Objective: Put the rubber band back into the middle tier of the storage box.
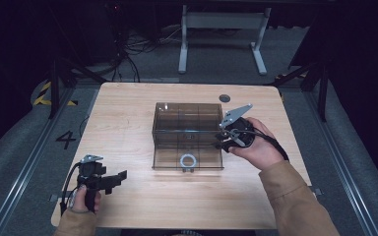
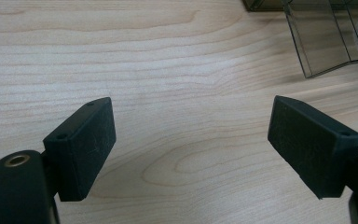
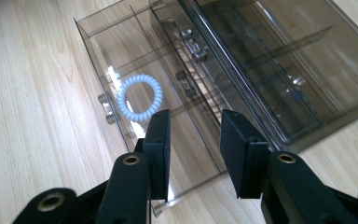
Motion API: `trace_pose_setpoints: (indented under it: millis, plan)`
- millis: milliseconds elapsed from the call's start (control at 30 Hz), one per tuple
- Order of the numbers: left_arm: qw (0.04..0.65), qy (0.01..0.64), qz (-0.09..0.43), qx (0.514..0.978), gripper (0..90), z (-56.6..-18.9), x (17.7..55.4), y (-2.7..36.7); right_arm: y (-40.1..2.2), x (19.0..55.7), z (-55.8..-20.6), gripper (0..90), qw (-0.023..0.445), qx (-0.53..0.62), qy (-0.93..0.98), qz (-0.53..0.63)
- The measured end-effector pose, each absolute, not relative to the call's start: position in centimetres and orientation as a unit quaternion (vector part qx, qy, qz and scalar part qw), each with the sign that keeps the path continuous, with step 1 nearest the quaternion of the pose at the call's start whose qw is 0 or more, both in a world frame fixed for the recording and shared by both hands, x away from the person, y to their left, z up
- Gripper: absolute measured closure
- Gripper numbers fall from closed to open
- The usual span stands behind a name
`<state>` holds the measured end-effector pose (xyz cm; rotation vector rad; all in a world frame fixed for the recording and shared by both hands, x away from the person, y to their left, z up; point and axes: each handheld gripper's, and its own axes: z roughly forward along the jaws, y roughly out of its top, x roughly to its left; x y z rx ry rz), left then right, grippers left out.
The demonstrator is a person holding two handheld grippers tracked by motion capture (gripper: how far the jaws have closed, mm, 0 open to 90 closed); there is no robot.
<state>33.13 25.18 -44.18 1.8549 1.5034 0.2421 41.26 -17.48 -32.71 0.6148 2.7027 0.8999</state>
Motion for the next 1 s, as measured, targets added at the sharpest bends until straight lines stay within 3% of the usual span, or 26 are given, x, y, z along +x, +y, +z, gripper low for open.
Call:
trace_pose_setpoints:
  millis: [1000]
  plan:
    - [0.359,0.585,0.091,0.721,15.8,-44.3,33.4,24.9,-26.3,39.1,-33.7,59.5,0.152,0.28,0.887,0.334]
